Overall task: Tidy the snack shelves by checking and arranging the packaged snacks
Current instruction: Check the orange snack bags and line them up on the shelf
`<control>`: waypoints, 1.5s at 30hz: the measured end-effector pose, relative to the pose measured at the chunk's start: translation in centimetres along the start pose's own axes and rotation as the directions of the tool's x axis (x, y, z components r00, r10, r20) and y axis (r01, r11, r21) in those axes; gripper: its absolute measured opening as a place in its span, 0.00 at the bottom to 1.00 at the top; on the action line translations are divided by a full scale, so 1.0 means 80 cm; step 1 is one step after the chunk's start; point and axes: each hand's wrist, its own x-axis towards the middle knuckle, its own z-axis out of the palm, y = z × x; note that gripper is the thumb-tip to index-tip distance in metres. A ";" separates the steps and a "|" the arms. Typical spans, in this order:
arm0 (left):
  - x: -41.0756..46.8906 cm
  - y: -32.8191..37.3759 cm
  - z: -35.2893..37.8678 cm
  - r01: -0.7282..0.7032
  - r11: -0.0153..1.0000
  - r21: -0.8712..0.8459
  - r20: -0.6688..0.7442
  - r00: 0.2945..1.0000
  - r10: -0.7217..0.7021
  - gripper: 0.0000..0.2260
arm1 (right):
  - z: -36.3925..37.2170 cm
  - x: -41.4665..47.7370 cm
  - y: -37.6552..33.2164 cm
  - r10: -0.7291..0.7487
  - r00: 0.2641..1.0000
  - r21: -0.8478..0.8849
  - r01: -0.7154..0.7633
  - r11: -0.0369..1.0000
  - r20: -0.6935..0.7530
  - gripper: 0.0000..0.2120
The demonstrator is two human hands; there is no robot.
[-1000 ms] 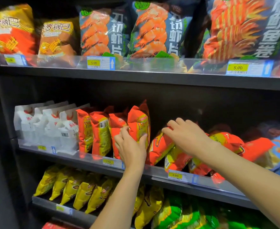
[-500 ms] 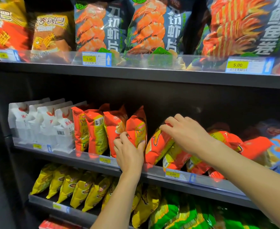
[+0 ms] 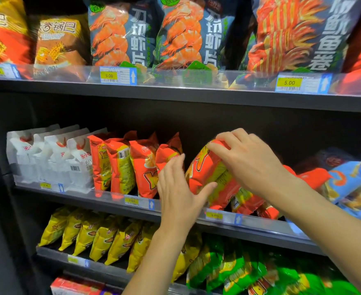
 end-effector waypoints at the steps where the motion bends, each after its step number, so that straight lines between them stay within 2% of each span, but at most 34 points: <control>1: 0.000 0.008 -0.002 -0.018 1.000 0.018 0.043 0.999 0.018 0.45 | -0.010 -0.003 -0.004 0.000 1.000 0.012 0.000 1.000 -0.015 0.28; 4: -0.005 0.022 -0.013 -0.024 0.999 0.042 0.129 0.991 0.019 0.48 | -0.039 -0.017 -0.020 -0.012 0.999 0.046 0.014 0.999 -0.034 0.30; 7: -0.020 0.026 -0.031 0.005 1.000 -0.026 0.130 0.992 -0.002 0.43 | -0.066 -0.034 -0.032 0.002 0.999 0.123 0.003 0.992 -0.042 0.33; 9: -0.034 0.028 -0.049 0.051 0.992 -0.115 0.130 0.991 -0.036 0.39 | -0.089 -0.045 -0.038 0.081 0.996 0.250 -0.069 0.966 -0.039 0.32; 11: -0.049 0.031 -0.070 0.098 0.965 -0.241 0.139 0.988 -0.066 0.34 | -0.106 -0.058 -0.046 0.223 0.975 0.429 -0.200 0.881 -0.005 0.34; 14: -0.072 0.042 -0.108 0.209 0.884 -0.418 0.174 0.973 -0.148 0.31 | -0.116 -0.080 -0.064 0.430 0.896 0.657 -0.394 0.643 0.116 0.35; 17: -0.094 0.050 -0.148 0.386 0.762 -0.520 0.282 0.920 -0.273 0.33 | -0.125 -0.097 -0.087 0.503 0.792 0.755 -0.553 0.353 0.345 0.39; 20: -0.118 0.061 -0.186 0.504 0.629 -0.591 0.418 0.859 -0.296 0.31 | -0.134 -0.112 -0.115 0.430 0.704 0.768 -0.639 0.039 0.565 0.47; 22: -0.134 0.071 -0.207 0.532 0.547 -0.647 0.468 0.843 -0.266 0.24 | -0.138 -0.125 -0.136 0.351 0.696 0.767 -0.630 -0.119 0.626 0.48; 25: -0.160 0.082 -0.228 0.565 0.492 -0.663 0.515 0.820 -0.249 0.19 | -0.154 -0.144 -0.170 0.244 0.719 0.750 -0.562 -0.347 0.651 0.31; 27: -0.176 0.086 -0.236 0.596 0.480 -0.644 0.547 0.797 -0.256 0.19 | -0.164 -0.156 -0.188 0.207 0.713 0.700 -0.514 -0.495 0.670 0.28; 29: -0.189 0.089 -0.243 0.625 0.470 -0.623 0.573 0.774 -0.269 0.18 | -0.170 -0.167 -0.202 0.195 0.708 0.680 -0.507 -0.530 0.679 0.29; 33: -0.206 0.091 -0.248 0.658 0.498 -0.565 0.609 0.740 -0.286 0.17 | -0.176 -0.186 -0.221 0.200 0.680 0.663 -0.533 -0.526 0.706 0.28; 36: -0.212 0.091 -0.246 0.685 0.497 -0.533 0.643 0.709 -0.289 0.21 | -0.170 -0.198 -0.225 0.202 0.661 0.646 -0.542 -0.538 0.722 0.28; 37: -0.213 0.092 -0.245 0.708 0.461 -0.535 0.659 0.691 -0.296 0.22 | -0.166 -0.201 -0.224 0.201 0.656 0.641 -0.545 -0.541 0.727 0.29; 39: -0.212 0.092 -0.239 0.767 0.321 -0.556 0.692 0.641 -0.333 0.27 | -0.154 -0.209 -0.217 0.188 0.652 0.624 -0.539 -0.566 0.734 0.34; 42: -0.203 0.082 -0.223 0.806 0.078 -0.587 0.728 0.568 -0.383 0.35 | -0.130 -0.221 -0.203 0.164 0.645 0.557 -0.470 -0.685 0.746 0.45; 43: -0.200 0.079 -0.216 0.804 0.028 -0.595 0.733 0.556 -0.393 0.36 | -0.122 -0.225 -0.197 0.158 0.639 0.529 -0.444 -0.723 0.753 0.45; 45: -0.195 0.077 -0.201 0.800 -0.006 -0.600 0.736 0.549 -0.395 0.36 | -0.109 -0.230 -0.186 0.151 0.623 0.483 -0.407 -0.775 0.767 0.41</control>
